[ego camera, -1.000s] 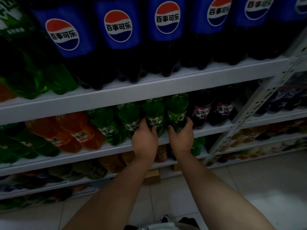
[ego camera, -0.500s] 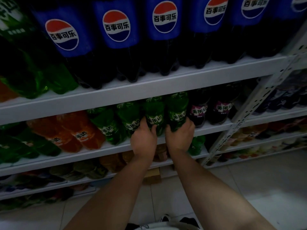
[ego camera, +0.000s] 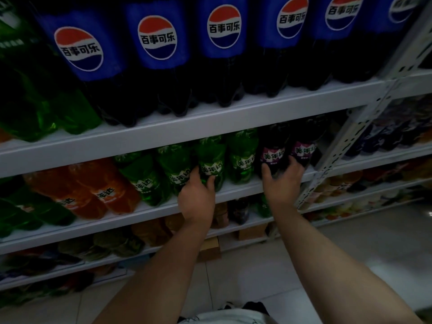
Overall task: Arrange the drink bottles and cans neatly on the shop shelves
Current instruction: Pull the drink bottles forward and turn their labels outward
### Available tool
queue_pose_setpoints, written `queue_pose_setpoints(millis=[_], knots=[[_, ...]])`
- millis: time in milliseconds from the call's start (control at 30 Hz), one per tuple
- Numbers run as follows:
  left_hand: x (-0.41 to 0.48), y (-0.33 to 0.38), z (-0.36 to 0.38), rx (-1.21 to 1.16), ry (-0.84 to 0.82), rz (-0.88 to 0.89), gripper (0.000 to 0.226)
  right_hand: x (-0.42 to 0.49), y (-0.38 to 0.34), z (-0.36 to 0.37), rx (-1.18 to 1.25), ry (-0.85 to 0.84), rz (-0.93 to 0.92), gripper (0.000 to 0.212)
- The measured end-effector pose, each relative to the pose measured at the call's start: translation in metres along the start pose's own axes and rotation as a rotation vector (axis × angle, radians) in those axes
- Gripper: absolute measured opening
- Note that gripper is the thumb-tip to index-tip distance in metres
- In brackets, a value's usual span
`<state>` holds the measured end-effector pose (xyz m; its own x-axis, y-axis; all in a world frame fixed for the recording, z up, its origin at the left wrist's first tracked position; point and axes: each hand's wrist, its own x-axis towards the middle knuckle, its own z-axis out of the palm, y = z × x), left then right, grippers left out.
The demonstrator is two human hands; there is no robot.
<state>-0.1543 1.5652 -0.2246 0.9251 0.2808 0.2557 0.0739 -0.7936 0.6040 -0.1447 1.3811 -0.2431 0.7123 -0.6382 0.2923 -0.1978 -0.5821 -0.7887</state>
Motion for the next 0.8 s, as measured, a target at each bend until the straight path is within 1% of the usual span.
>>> queue_pose_setpoints(millis=[100,233,367,433,500,567,633,733,800], knots=[[0.0,-0.001,-0.002,-0.039,0.012,0.01,0.045,0.02,-0.003,0.0,-0.027,-0.101,0.026,0.085],[0.0,-0.006,-0.003,-0.084,0.0,0.021,0.045,0.023,0.003,0.002,-0.069,-0.135,-0.03,0.082],[-0.007,-0.018,-0.001,-0.156,-0.04,0.061,0.043,0.013,0.013,0.001,0.013,-0.12,-0.04,0.067],[-0.015,-0.028,0.001,-0.181,-0.059,0.091,0.041,-0.005,0.027,-0.003,0.038,-0.079,0.003,0.055],[-0.025,-0.039,0.003,-0.174,-0.096,0.128,0.036,-0.027,0.049,-0.008,-0.003,-0.076,0.063,0.044],[-0.033,-0.05,0.006,-0.113,-0.155,0.161,0.029,-0.047,0.073,-0.011,-0.051,-0.136,0.158,0.035],[-0.04,-0.059,0.01,-0.062,-0.247,0.147,0.025,-0.062,0.09,-0.013,-0.109,-0.222,0.254,0.031],[-0.046,-0.07,0.02,-0.038,-0.373,0.125,0.025,-0.072,0.105,-0.015,-0.209,-0.319,0.267,0.025],[-0.047,-0.077,0.031,-0.016,-0.41,0.134,0.024,-0.074,0.112,-0.014,-0.244,-0.37,0.239,0.023]])
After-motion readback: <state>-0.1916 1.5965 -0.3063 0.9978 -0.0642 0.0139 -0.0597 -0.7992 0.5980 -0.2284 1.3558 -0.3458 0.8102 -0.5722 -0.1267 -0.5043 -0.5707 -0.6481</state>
